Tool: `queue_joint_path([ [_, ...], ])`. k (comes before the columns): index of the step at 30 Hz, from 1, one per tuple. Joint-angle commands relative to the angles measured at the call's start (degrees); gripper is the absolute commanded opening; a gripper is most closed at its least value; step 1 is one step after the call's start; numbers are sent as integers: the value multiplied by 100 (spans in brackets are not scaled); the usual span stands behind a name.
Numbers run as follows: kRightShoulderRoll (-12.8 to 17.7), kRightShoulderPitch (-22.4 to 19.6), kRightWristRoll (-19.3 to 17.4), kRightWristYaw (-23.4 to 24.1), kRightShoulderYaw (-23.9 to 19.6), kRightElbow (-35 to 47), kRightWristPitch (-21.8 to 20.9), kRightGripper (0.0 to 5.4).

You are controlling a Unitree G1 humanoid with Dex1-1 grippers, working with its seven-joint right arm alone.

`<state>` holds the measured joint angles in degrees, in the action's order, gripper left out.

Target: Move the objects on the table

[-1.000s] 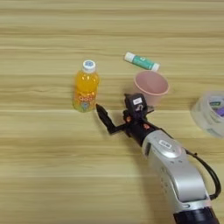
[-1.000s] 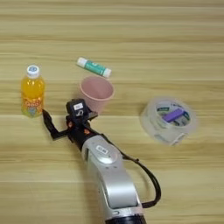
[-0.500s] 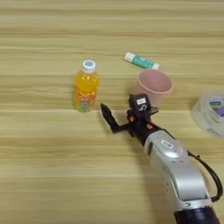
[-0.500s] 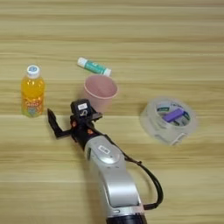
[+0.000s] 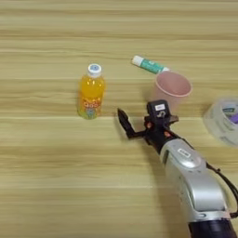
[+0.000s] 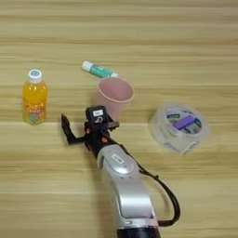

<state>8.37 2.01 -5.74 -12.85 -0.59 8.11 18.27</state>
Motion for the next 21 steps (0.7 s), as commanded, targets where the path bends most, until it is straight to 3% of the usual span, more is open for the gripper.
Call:
queue_joint_path([
  [1,24,-390,2,131,-157,126,-259,536],
  [21,30,-726,-31,513,-667,-566,-571,536],
])
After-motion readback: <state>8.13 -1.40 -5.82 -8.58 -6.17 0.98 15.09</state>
